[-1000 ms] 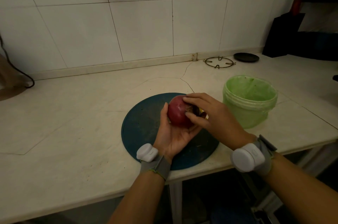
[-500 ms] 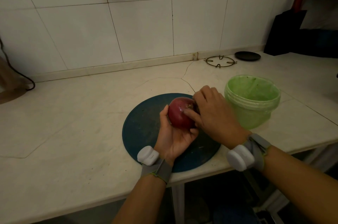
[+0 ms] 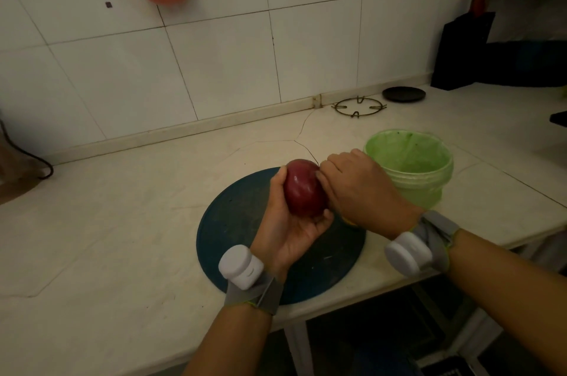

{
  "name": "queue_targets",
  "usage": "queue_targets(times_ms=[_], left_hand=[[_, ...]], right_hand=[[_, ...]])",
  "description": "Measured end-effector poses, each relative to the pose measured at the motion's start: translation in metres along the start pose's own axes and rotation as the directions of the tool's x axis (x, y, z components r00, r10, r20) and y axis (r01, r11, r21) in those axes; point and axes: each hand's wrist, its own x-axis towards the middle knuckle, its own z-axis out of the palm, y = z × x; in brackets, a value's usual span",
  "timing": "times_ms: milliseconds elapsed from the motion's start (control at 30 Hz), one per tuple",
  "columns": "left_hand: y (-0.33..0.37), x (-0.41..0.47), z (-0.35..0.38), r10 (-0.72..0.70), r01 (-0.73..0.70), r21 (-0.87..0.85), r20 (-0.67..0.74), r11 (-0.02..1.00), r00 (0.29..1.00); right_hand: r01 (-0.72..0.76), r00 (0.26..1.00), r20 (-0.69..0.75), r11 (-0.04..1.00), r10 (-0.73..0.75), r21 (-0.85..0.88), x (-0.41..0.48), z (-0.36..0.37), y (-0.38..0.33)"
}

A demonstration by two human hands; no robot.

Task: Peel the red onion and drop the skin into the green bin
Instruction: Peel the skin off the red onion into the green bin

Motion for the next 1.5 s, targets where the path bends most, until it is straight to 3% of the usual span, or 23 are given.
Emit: queue_targets(times_ms=[233,333,467,600,733,767,833,900,933,1000,1033,1100,1333,1400,1500], left_hand=[[-0.006,0.015,0.025,0.152,-0.154,0.074,0.033,0.985,0.988],[-0.004,0.024,0.031,0.186,-0.194,0.12,0.078,0.974,0.979],[-0.005,0.034,0.043,0.226,-0.243,0.114,0.144,0.963,0.963],[-0.006,0.041,0.053,0.252,-0.266,0.051,0.192,0.963,0.948],[0.0,0.04,0.055,0.135,-0.121,-0.065,0.292,0.99,0.947],[0.001,0.039,0.054,0.101,-0.08,-0.081,0.303,0.993,0.948],[0.001,0.04,0.052,0.054,-0.028,-0.099,0.275,0.995,0.96],[0.002,0.041,0.051,0.019,0.007,-0.111,0.235,0.994,0.972],[0.002,0.041,0.051,0.002,0.025,-0.118,0.223,0.993,0.975],[0.003,0.042,0.051,-0.026,0.057,-0.138,0.215,0.989,0.976],[0.003,0.041,0.051,-0.037,0.069,-0.141,0.218,0.988,0.975],[0.001,0.04,0.05,-0.044,0.078,-0.139,0.232,0.987,0.972],[-0.002,0.035,0.051,-0.005,0.042,-0.138,0.252,0.99,0.968],[-0.002,0.035,0.051,0.016,0.007,-0.1,0.234,0.995,0.972],[-0.002,0.035,0.049,0.066,-0.06,-0.038,0.198,0.997,0.978]], right_hand=[[-0.217,0.975,-0.017,0.962,0.222,0.164,-0.001,-0.004,0.01],[-0.42,0.899,0.021,0.851,0.437,0.315,0.0,-0.007,0.012],[-0.56,0.808,0.12,0.69,0.576,0.458,0.003,-0.014,0.016],[-0.653,0.7,0.241,0.465,0.672,0.598,0.013,-0.023,0.021],[-0.708,0.487,0.437,0.049,0.756,0.705,0.021,-0.039,0.043],[-0.69,0.455,0.411,0.021,0.79,0.724,0.022,-0.043,0.053],[-0.687,0.485,0.226,0.208,0.845,0.696,0.022,-0.05,0.07],[-0.709,0.595,0.074,0.48,0.8,0.517,0.018,-0.051,0.086],[-0.73,0.638,0.095,0.561,0.764,0.39,0.014,-0.049,0.092],[-0.767,0.635,0.262,0.632,0.726,0.106,0.003,-0.042,0.103],[-0.756,0.61,0.348,0.654,0.712,-0.013,-0.004,-0.037,0.107],[-0.741,0.591,0.416,0.669,0.691,-0.058,-0.015,-0.034,0.108],[-0.684,0.729,0.202,0.682,0.654,0.259,-0.01,-0.048,0.091],[-0.66,0.747,0.253,0.646,0.614,0.383,-0.004,-0.053,0.081],[-0.646,0.756,0.39,0.503,0.526,0.574,0.005,-0.06,0.065]])
